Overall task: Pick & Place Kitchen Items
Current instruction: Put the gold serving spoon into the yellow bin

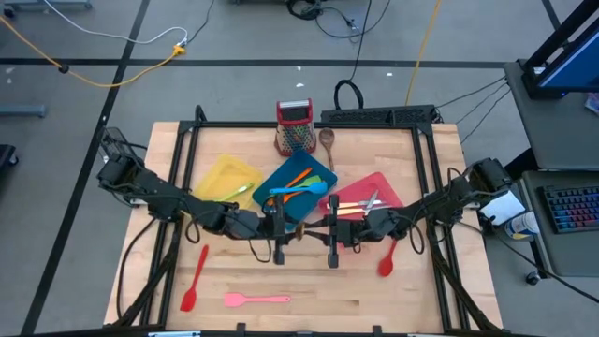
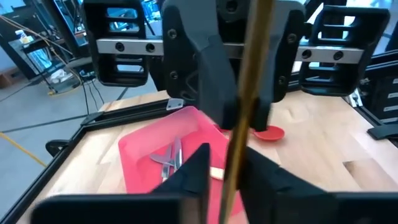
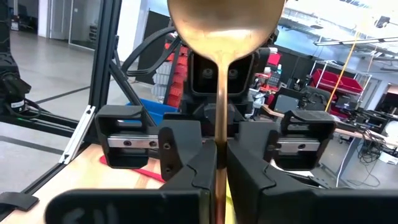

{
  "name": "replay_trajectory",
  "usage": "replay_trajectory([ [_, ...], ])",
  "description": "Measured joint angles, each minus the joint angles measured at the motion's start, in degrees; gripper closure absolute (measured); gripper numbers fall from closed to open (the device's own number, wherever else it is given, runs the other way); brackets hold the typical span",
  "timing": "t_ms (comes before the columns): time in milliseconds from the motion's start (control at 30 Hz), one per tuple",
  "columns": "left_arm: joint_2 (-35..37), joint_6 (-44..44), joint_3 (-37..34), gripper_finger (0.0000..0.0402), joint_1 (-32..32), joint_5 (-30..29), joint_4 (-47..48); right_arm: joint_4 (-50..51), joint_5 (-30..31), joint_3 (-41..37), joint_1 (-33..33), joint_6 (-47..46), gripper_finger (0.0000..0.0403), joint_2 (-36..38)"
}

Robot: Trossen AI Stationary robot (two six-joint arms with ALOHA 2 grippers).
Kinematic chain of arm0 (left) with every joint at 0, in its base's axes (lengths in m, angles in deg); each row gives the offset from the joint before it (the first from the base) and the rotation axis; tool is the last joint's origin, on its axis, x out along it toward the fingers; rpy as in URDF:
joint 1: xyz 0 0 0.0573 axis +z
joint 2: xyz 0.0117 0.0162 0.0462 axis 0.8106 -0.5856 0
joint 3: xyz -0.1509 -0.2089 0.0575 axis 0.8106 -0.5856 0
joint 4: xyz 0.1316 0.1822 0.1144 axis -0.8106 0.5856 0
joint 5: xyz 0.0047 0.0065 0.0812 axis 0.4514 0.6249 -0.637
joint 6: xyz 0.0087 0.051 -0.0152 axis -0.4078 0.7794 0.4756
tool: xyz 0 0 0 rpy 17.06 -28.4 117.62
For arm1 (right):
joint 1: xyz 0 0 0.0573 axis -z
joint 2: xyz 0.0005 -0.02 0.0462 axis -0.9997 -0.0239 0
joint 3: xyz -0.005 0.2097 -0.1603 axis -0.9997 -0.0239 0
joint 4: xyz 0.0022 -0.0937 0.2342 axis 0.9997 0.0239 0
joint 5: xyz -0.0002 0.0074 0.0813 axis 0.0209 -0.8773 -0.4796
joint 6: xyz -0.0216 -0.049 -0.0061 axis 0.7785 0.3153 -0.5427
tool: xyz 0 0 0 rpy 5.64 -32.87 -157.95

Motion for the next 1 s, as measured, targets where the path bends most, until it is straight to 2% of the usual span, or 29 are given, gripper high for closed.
replay_trajectory([
  [133,0.02,-0.21,0.0,0.0379,0.0,0.02,0.18,0.0,0.71,0.0,0.0,-0.07,0.038,0.0],
  [333,0.02,-2.29,0.0,0.0366,-0.33,-1.5,1.18,1.08,5.59,0.0,-0.04,-0.07,0.0355,-0.02],
  [633,0.02,-9.39,0.0,0.0379,-1.72,-9.95,12.05,6.92,6.88,-0.04,-0.04,-5.96,0.0298,-0.04],
  [833,0.02,-12.8,0.0,0.0377,-3.24,-12.79,15.88,10.28,13.87,-0.04,-0.13,-9.31,0.0272,-0.04],
  [1000,1.63,-15.67,0.01,0.0379,-3.97,-14.2,20.02,13.09,13.88,-0.04,-0.16,-9.6,0.0264,-0.02],
])
